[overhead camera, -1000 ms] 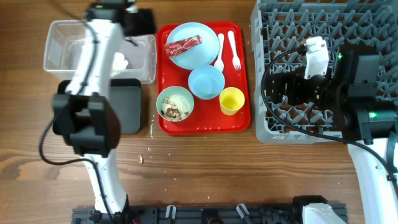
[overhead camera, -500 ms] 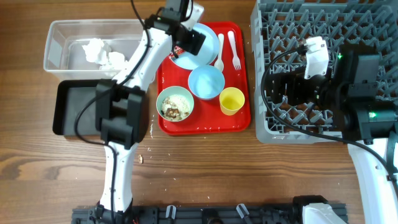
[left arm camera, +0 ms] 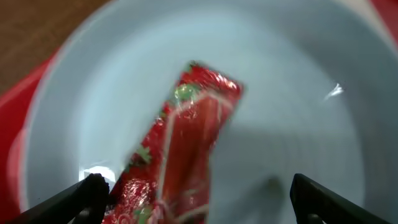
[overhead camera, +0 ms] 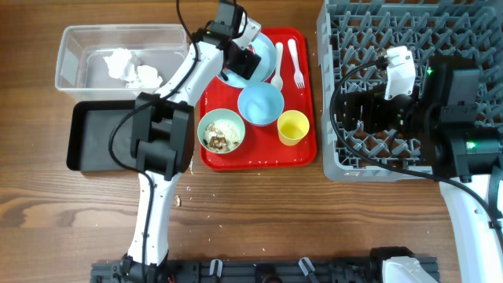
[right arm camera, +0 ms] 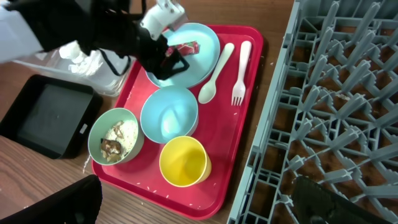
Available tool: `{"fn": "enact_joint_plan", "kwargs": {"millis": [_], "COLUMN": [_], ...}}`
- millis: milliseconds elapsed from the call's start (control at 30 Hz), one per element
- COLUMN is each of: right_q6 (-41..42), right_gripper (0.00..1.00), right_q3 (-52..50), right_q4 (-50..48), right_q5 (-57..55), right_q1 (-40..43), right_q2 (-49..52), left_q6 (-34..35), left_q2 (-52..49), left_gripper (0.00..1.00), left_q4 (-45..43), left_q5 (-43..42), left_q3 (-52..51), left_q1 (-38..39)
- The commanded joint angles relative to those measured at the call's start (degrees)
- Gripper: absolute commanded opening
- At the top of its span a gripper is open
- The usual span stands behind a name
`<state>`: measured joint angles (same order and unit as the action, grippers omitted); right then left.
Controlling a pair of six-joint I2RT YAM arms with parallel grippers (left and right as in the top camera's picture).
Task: Sort waste into correct bins and load items into the dishwasher rack
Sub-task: 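Grasp the red snack wrapper on the blue plate with the left gripper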
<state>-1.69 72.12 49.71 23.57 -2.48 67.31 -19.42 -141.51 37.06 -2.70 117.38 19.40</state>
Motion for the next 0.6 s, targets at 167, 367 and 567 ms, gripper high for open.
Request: {"fn": "enact_joint_plan", "kwargs": {"millis": [167,367,567], "right_q6": [0.35,0.35,0.37], "right_gripper": [1.0,1.0,0.99], "right_q3": [1.38,1.38,1.38], "right_q4": [0.09,0.09,0.09], "right_q5": [0.92,0.9,0.9], "right_q1": [-0.24,-0.24,-0.24], "right_q2": [0.37,0.37,0.37], "left_q6": [-1.33,3.26,14.32], "left_q2": [-3.15,-3.06,0.09], "left_gripper": [0.74,0.04,0.04], "left_q4": [-0.07,0.26,0.83], "left_q5": [-0.26,-0.24,-0.24], "left_q3": [0.7,0.72,0.83], "left_q1": [-0.44,-0.39,-1.31]}}
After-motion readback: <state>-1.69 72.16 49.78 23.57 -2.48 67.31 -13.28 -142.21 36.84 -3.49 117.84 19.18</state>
